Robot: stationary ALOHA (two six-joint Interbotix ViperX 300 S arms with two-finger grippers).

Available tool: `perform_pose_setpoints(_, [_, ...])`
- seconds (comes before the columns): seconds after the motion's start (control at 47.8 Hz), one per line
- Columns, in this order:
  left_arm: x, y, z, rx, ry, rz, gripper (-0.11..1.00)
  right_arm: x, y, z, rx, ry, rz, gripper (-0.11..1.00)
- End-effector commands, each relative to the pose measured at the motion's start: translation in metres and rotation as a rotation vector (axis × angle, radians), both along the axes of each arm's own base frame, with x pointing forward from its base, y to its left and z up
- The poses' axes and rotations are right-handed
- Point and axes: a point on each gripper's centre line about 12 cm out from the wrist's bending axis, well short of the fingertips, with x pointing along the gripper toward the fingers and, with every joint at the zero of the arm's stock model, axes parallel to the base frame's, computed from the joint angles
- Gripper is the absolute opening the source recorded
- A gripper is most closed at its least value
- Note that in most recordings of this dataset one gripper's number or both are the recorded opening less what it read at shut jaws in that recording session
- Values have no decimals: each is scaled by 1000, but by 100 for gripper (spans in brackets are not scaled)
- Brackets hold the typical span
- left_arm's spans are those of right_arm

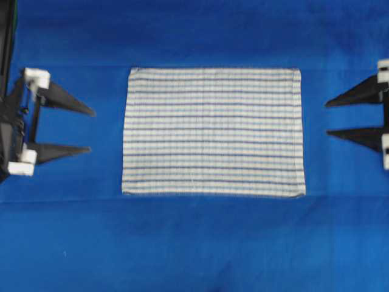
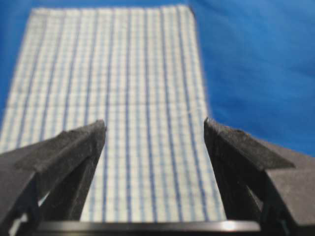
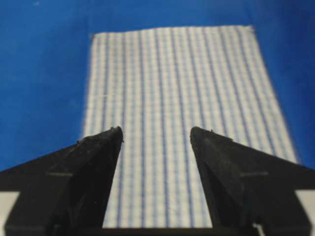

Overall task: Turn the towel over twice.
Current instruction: 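Open both grippers and pull them back from the towel, then move both grippers to the far corners and pinch them again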

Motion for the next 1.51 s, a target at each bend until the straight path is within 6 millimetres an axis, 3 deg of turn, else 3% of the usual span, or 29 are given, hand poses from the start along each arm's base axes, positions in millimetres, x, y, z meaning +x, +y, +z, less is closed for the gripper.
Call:
perform_pose_setpoints(0.0, [-10, 4, 0, -4, -55, 21, 76, -7, -5, 1, -2, -45, -24, 65])
perform_pose_setpoints(0.272, [-32, 6, -18, -16, -98, 35, 76, -19, -14, -28, 43, -96, -68, 65])
perform_pose_setpoints(0.774, [-31, 7, -15, -18, -130, 41, 76, -17, -14, -26, 50, -97, -73, 65])
perform_pose_setpoints(1.004, [-22, 13, -13, -14, -144, 73, 76, -9, -18, -12, 50, -108, -90, 65])
perform_pose_setpoints(1.193, [0, 31, -17, 8, -118, 165, 76, 11, -39, -10, 49, -43, -181, 65])
perform_pose_setpoints(1.486, [26, 70, -44, 5, -15, 321, 76, 25, -88, -53, 94, 161, -381, 65])
